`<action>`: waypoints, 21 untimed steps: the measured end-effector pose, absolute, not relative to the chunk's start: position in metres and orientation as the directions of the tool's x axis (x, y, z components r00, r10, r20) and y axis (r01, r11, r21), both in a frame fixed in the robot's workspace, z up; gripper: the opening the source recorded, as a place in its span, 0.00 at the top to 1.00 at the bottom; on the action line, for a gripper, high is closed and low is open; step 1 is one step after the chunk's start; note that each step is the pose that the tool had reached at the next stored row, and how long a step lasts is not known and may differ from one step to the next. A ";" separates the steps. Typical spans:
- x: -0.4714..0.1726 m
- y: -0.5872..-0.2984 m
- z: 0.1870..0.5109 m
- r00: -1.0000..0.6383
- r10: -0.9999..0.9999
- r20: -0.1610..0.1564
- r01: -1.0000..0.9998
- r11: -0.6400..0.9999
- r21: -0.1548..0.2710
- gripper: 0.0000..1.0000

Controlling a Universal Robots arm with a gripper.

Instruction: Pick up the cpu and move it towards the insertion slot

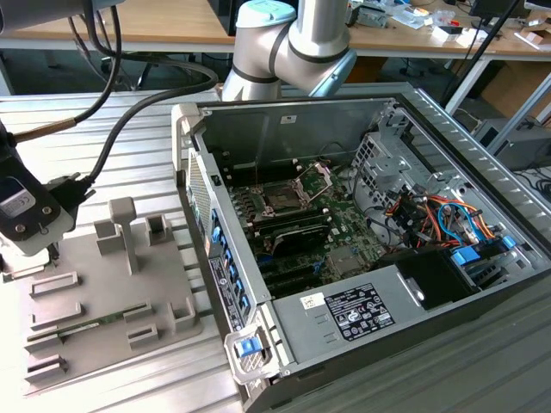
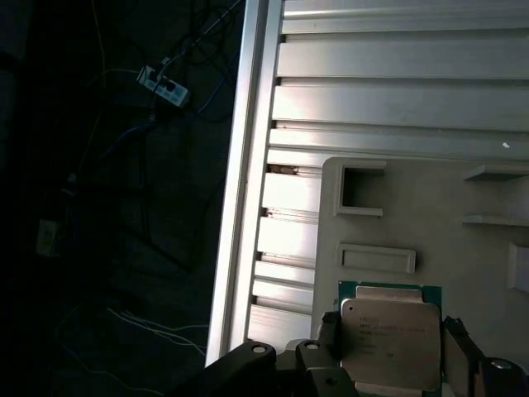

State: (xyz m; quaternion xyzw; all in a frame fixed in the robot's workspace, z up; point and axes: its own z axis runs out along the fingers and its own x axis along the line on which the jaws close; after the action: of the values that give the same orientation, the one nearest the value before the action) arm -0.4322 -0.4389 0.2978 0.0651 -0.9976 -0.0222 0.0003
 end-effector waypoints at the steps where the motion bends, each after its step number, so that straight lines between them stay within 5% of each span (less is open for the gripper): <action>1: -0.432 -0.439 0.298 -0.992 -0.130 -0.002 -0.130 0.991 0.044 0.45; 21: -0.432 -0.439 0.305 -0.992 -0.130 -0.002 -0.130 0.991 0.044 0.45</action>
State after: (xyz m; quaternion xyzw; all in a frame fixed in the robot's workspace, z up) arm -0.4322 -0.4389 0.3048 0.0651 -0.9976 -0.0222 0.0003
